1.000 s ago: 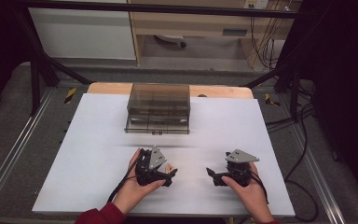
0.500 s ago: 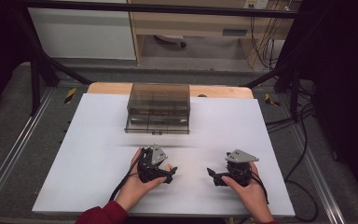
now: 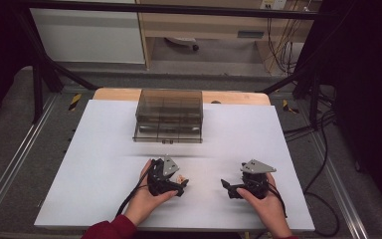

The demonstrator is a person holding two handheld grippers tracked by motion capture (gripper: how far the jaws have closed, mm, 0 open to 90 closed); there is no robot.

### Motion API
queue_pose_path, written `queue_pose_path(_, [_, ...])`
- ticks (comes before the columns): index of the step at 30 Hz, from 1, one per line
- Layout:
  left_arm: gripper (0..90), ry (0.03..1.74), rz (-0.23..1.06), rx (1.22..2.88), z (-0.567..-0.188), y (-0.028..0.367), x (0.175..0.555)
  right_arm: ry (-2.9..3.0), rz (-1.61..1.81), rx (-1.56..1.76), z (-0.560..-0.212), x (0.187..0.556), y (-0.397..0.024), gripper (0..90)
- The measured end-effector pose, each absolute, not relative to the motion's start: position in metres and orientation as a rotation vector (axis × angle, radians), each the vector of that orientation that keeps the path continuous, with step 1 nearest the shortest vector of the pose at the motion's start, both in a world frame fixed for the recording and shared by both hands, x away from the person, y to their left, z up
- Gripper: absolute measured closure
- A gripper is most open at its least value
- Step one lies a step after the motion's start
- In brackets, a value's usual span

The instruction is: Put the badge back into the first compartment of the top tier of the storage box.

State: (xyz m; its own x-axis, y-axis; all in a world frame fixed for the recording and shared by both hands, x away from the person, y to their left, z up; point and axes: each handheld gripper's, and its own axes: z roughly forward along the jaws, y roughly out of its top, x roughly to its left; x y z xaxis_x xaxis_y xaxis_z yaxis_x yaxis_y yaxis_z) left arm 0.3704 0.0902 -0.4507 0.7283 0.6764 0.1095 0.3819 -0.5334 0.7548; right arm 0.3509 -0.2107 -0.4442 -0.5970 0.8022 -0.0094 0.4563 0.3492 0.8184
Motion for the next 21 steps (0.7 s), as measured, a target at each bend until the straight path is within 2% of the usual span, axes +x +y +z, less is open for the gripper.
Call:
queue_pose_path(4, [9.0,0.799,0.514,2.193,-0.4515,0.0911,0.3707,2.208,1.138,1.100,-0.4444,0.3510,-0.2105,3.0])
queue_pose_path(21, [24.9,0.779,0.465,2.225,-0.4568,0.0862,0.3652,2.218,1.133,1.096,-0.4450,0.3511,-0.2100,3.0])
